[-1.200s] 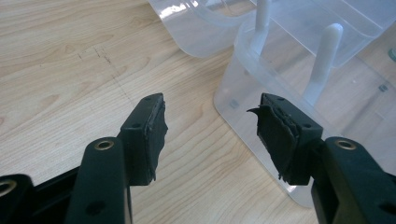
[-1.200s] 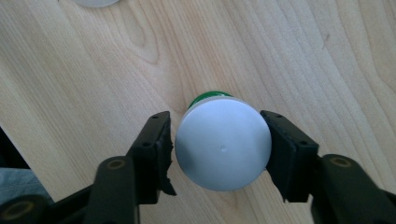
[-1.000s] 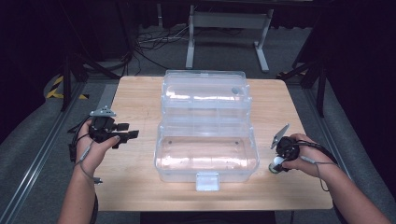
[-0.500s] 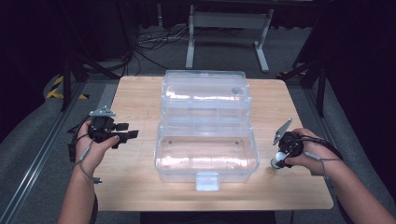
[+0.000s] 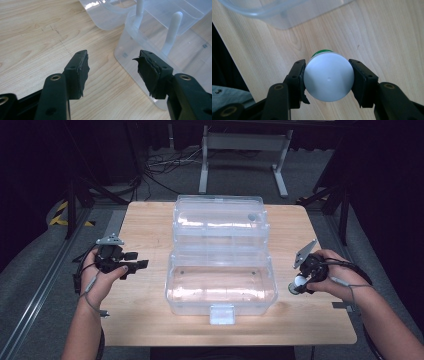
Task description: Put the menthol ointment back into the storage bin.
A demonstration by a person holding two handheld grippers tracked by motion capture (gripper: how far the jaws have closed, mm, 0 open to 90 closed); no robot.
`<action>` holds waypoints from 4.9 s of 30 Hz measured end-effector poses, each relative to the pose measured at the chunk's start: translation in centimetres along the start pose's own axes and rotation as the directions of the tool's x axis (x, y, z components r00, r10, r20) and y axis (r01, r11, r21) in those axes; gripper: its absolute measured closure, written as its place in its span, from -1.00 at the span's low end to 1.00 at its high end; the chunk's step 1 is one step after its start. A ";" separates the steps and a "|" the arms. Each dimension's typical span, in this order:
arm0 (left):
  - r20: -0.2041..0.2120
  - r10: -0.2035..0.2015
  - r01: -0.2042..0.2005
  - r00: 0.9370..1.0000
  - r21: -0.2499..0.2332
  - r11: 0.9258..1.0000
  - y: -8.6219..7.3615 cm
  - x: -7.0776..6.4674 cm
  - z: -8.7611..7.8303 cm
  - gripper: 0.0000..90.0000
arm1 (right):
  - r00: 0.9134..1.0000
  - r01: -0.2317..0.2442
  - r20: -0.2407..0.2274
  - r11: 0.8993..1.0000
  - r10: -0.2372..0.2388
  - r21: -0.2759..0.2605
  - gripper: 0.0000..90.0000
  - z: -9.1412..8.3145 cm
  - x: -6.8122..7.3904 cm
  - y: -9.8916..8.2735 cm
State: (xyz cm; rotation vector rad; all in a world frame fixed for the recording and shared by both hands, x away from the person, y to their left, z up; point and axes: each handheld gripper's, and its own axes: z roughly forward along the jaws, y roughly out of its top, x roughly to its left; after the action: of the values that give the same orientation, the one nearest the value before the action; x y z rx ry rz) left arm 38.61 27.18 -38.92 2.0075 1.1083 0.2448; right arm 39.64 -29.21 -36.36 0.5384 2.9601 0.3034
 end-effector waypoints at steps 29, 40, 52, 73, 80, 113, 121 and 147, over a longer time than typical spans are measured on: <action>0.001 0.002 -0.002 1.000 0.015 1.000 -0.1 -0.1 0.0 -0.06 | 0.995 0.095 0.040 0.993 -0.092 -0.070 0.12 -5.4 0.7 4.9; 0.002 0.000 0.000 1.000 0.017 1.000 -0.1 0.0 0.0 -0.06 | 0.985 0.173 0.019 0.982 -0.172 -0.070 0.12 -5.8 2.0 7.1; 0.004 -0.003 0.003 1.000 0.021 1.000 -0.2 0.1 0.0 -0.06 | 0.971 0.238 -0.030 0.970 -0.239 -0.043 0.12 -4.8 3.0 9.3; 0.005 -0.002 0.002 1.000 0.022 1.000 -0.3 0.2 -0.1 -0.06 | 0.947 0.314 -0.076 0.949 -0.311 0.021 0.12 -1.9 3.6 11.4; 0.005 -0.001 0.001 1.000 0.025 1.000 -0.3 0.2 0.0 -0.06 | 0.941 0.332 -0.087 0.942 -0.327 0.046 0.12 -0.5 3.8 11.7; 0.005 0.003 -0.003 1.000 0.030 1.000 -0.3 0.2 -0.1 -0.07 | 0.922 0.371 -0.175 0.918 -0.346 0.137 0.12 5.2 4.2 11.7; 0.004 0.009 -0.010 1.000 0.034 0.999 -0.3 0.2 0.0 -0.07 | 0.918 0.380 -0.184 0.912 -0.352 0.154 0.12 5.9 4.3 11.7; 0.006 0.001 -0.001 1.000 0.035 0.999 -0.4 0.3 0.0 -0.07 | 0.916 0.389 -0.179 0.904 -0.359 0.176 0.12 7.3 4.6 11.7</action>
State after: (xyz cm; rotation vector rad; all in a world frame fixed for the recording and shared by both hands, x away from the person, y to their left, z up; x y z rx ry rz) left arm 38.53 27.50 -39.23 2.0386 1.1149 0.2216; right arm 40.38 -15.53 -41.28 -0.0497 3.1650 -0.0104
